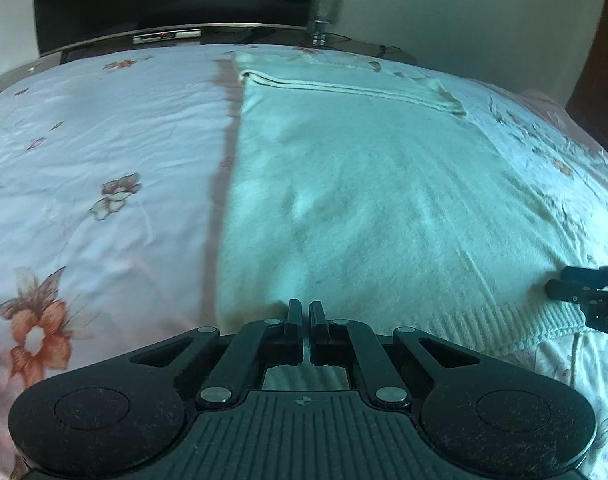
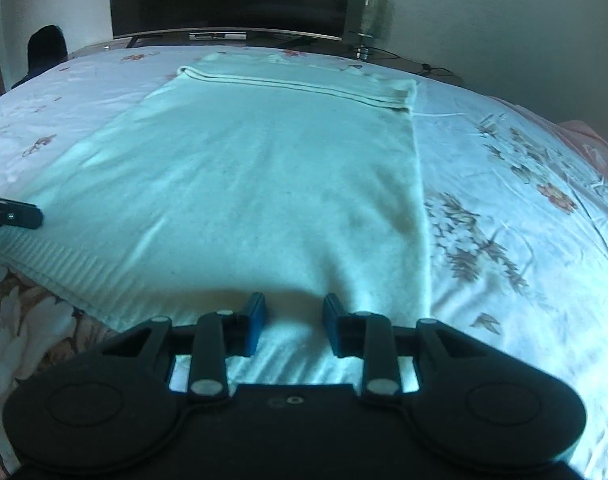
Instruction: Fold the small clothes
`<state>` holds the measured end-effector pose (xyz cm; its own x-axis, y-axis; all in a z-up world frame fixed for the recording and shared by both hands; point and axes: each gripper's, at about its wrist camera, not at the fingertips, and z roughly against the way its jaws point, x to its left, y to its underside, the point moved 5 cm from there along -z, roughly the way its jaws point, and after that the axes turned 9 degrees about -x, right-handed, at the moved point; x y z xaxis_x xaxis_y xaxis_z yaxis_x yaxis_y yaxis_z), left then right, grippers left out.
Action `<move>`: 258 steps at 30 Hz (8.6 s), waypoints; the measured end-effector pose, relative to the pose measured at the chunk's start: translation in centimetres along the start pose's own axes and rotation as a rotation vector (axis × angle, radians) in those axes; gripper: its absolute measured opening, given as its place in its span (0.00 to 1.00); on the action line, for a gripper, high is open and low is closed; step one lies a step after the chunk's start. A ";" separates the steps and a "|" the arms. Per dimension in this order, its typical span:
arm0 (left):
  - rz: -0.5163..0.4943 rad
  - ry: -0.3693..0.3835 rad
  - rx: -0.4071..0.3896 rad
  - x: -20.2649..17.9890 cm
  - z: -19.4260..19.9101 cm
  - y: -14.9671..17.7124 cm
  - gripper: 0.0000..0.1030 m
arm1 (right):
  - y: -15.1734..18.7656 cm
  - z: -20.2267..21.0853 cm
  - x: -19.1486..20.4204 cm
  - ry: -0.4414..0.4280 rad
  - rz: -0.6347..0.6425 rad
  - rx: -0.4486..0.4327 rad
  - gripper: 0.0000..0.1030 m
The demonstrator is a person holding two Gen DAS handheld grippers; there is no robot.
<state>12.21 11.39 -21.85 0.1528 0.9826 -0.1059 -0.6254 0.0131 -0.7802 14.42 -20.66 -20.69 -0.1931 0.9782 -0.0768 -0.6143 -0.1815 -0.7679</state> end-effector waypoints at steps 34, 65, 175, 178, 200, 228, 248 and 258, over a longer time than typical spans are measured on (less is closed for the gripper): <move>0.338 -0.019 0.116 4.9 2.5 2.7 0.09 | 1.7 2.0 -3.6 -0.004 -0.254 0.146 0.49; 0.341 0.297 -0.177 2.0 -2.4 -7.8 0.08 | -4.1 2.0 -6.0 -0.172 -0.447 -0.045 0.09; 0.375 -0.083 -0.027 2.8 -20.1 -16.3 0.04 | -18.0 -19.7 -2.1 -0.261 -0.013 -0.155 0.30; 0.460 -0.116 -0.009 2.8 -19.4 -15.1 0.04 | -17.7 -19.7 -1.5 -0.279 -0.027 -0.143 0.30; 0.455 -0.189 -0.091 1.8 -16.8 -14.5 0.01 | -17.0 -18.2 -1.2 -0.292 -0.061 -0.147 0.31; 0.982 0.049 -0.308 4.1 -24.5 -15.4 0.68 | -21.2 -26.5 -1.5 -0.276 -0.059 -0.162 0.27; 0.719 0.066 -0.366 0.9 -24.1 -20.7 0.07 | -20.2 -27.5 0.7 -0.230 0.120 -0.172 0.13; 0.343 0.242 -0.293 -12.1 -24.6 -24.1 0.07 | -20.3 -23.0 -9.6 -0.226 -0.232 -0.208 0.15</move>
<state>44.26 -5.35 -16.89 0.1705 0.8495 -0.4992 -0.4351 -0.3896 -0.8117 46.35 -24.06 -19.04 -0.2454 0.9395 0.2388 -0.4976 0.0893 -0.8628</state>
